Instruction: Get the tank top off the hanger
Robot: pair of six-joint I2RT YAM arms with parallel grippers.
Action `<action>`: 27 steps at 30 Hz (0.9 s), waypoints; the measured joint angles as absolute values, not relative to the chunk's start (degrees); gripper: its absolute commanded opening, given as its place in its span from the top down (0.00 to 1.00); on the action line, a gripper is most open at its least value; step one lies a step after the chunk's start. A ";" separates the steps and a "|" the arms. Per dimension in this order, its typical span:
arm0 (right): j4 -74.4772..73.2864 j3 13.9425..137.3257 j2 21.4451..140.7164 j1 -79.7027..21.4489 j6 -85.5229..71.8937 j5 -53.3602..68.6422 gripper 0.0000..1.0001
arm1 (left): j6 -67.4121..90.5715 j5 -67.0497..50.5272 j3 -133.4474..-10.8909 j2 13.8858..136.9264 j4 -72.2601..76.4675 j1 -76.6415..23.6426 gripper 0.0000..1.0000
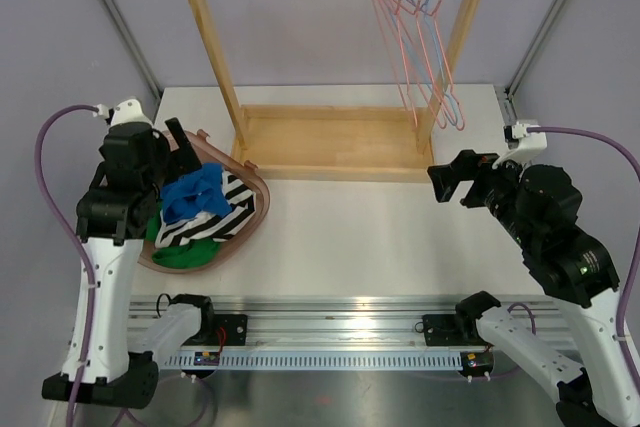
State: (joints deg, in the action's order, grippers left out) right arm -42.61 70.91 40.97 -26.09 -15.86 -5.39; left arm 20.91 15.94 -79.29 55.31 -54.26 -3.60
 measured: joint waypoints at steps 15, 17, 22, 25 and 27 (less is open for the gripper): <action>-55.53 73.43 38.98 -26.09 -11.73 -21.74 0.01 | 12.47 16.58 -66.37 26.15 -57.93 -7.55 0.01; -56.60 73.43 37.67 -26.09 -11.66 -21.96 0.01 | 12.43 16.36 -65.30 24.08 -57.84 -7.62 0.01; -57.34 72.40 34.39 -26.09 -11.53 -22.04 0.01 | 11.99 14.96 -62.28 20.10 -57.82 -7.62 0.01; -57.43 70.91 33.47 -26.09 -11.53 -22.04 0.01 | 11.79 14.37 -60.97 18.57 -57.82 -7.62 0.01; -57.36 69.80 33.47 -26.09 -11.53 -22.06 0.00 | 11.79 14.17 -60.66 18.35 -57.63 -7.62 0.01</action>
